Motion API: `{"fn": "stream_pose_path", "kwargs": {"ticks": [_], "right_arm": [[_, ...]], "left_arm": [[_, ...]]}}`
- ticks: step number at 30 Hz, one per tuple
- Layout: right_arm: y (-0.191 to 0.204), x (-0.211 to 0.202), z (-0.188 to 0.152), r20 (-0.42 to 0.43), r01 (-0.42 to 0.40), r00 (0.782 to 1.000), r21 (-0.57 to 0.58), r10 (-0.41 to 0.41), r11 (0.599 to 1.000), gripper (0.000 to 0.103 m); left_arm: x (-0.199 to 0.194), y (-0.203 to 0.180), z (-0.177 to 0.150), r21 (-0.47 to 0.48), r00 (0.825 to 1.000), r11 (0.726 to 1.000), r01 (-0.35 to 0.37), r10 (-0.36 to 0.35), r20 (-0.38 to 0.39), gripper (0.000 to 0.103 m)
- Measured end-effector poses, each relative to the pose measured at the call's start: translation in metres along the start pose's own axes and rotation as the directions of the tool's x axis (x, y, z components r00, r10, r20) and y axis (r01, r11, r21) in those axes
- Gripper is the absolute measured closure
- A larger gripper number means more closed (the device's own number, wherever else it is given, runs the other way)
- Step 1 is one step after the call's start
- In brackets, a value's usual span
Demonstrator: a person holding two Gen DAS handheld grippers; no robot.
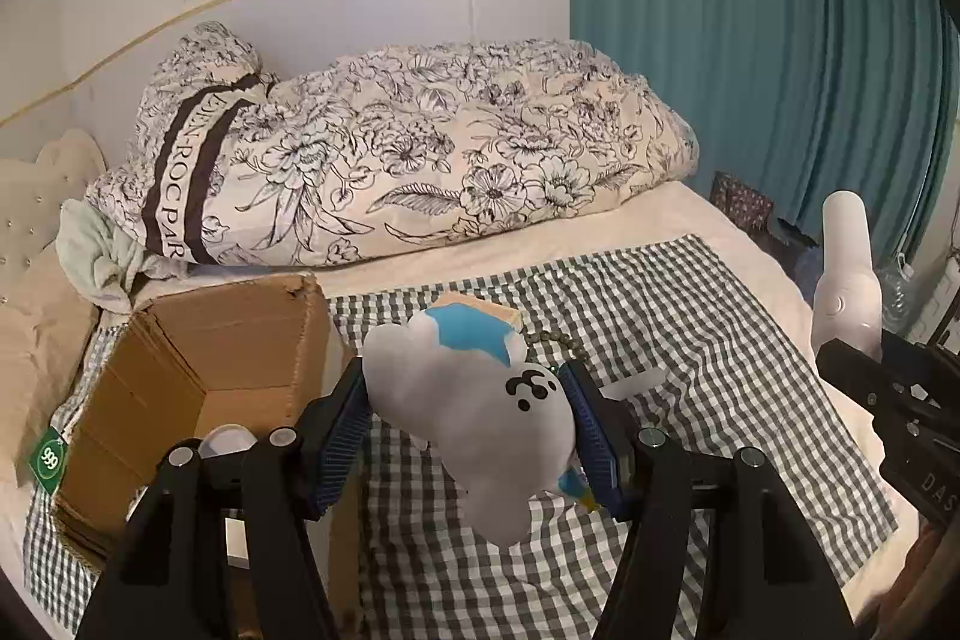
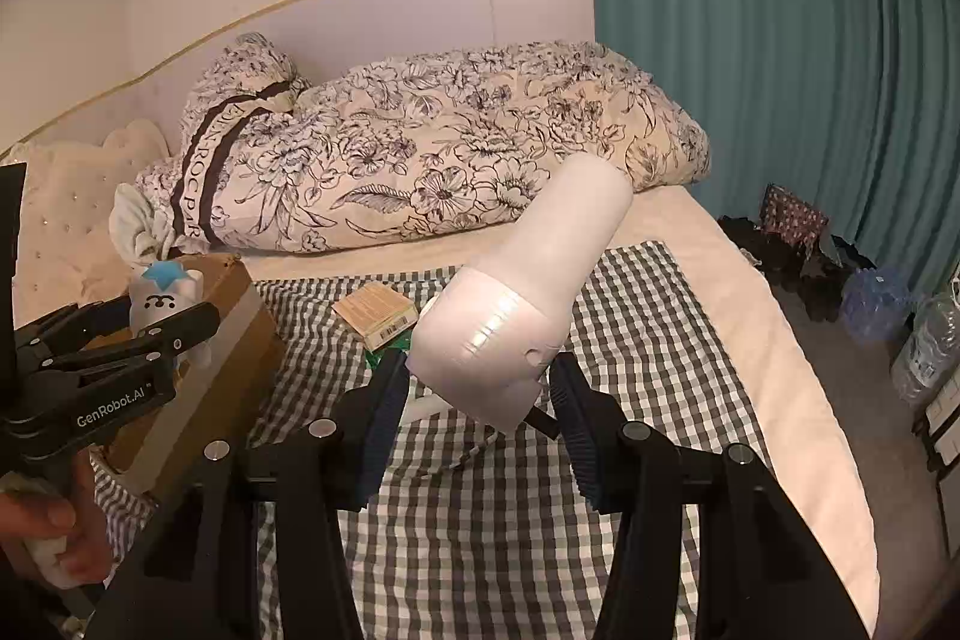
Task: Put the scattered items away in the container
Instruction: 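Lift and carry the plush toy and white roll over the cardboard box with both grippers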
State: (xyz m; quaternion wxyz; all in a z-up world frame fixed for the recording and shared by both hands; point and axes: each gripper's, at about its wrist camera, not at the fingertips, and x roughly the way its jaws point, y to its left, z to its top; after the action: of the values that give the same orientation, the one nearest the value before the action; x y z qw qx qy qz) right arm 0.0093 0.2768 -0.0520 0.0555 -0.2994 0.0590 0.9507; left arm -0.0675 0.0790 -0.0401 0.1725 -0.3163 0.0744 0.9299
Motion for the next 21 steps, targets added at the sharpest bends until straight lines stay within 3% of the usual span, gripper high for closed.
{"fn": "stream_pose_path", "kwargs": {"ticks": [13,21], "right_arm": [[0.032,-0.031,0.007,0.057,-0.003,0.998,-0.022,0.005,1.0,0.054],[0.057,-0.037,0.014,0.084,-0.02,0.996,-0.056,0.025,0.998,0.054]], "left_arm": [[-0.035,0.024,0.005,0.023,0.999,1.0,0.018,-0.019,0.037,0.039],[-0.05,0.057,0.01,-0.001,0.997,1.0,-0.026,0.026,0.07,0.038]]}}
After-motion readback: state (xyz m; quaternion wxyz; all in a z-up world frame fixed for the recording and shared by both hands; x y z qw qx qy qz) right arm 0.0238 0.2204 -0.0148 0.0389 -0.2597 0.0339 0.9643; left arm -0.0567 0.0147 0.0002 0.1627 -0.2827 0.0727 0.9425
